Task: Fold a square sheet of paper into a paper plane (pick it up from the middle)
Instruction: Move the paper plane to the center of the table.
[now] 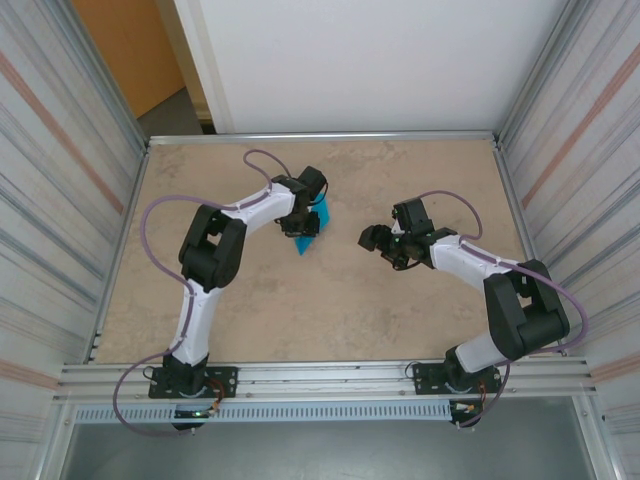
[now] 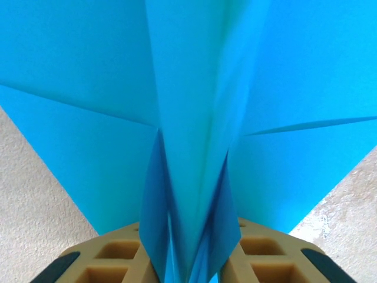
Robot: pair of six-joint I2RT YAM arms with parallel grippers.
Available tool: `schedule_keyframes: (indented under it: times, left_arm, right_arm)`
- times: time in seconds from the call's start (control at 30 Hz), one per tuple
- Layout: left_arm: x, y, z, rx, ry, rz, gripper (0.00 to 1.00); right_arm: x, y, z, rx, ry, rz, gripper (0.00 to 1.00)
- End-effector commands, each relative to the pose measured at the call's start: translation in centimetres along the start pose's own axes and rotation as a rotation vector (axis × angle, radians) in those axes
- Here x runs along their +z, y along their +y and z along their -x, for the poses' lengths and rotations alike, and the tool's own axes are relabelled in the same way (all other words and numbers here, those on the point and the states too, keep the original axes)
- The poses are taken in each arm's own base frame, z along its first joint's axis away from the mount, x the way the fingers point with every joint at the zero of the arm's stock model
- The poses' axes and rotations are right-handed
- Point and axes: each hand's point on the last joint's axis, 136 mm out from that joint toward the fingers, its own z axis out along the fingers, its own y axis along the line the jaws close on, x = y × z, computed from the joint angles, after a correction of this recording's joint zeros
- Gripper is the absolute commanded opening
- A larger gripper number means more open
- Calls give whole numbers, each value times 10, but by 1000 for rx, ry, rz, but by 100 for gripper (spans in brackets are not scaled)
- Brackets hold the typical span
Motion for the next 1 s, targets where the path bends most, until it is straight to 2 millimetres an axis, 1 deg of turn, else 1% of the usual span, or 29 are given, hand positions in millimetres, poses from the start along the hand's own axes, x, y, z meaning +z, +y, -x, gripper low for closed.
schedule_keyframes:
  times: [0.0, 0.13, 0.27, 0.37, 0.47, 0.57, 0.63, 0.7, 0.77, 0.83, 0.87, 0.9, 0.93, 0.97]
  left_arm:
    - [22, 15, -10, -36, 38, 96, 30]
    - [27, 20, -8, -71, 24, 145, 33]
    - [28, 25, 2, -112, 1, 175, 35]
    - [30, 24, 9, -136, -13, 170, 38]
    - [31, 19, 17, -144, -18, 148, 37]
    - [21, 14, 25, -133, -40, 126, 37]
    - [7, 9, 31, -123, -59, 102, 37]
    - [-13, 4, 37, -122, -86, 70, 37]
    - [-40, -1, 43, -124, -123, 25, 38]
    - [-65, -5, 46, -131, -158, -19, 41]
    - [-77, -6, 47, -139, -173, -38, 43]
    - [-82, -6, 46, -142, -181, -49, 44]
    - [-103, -6, 48, -150, -215, -76, 45]
    - [-111, -5, 46, -155, -228, -86, 46]
  right_arm:
    - [4, -2, -1, -3, 14, -1, 70]
    - [5, -2, -1, -2, 17, -1, 70]
    - [6, -1, 0, -4, 18, 2, 70]
    - [6, -1, 2, -2, 16, -1, 70]
    - [7, -1, 2, -2, 18, 0, 70]
    - [5, 2, 4, -5, 15, 3, 70]
    - [1, 4, 8, -8, 4, 3, 70]
    - [-5, 7, 12, -20, -12, 2, 70]
    - [-15, 9, 19, -34, -38, -9, 70]
    - [-26, 10, 26, -51, -71, -26, 71]
    - [-33, 9, 31, -64, -96, -44, 71]
    - [-38, 8, 34, -76, -113, -57, 72]
    - [-45, 7, 39, -86, -135, -67, 72]
    - [-52, 5, 43, -94, -150, -75, 72]
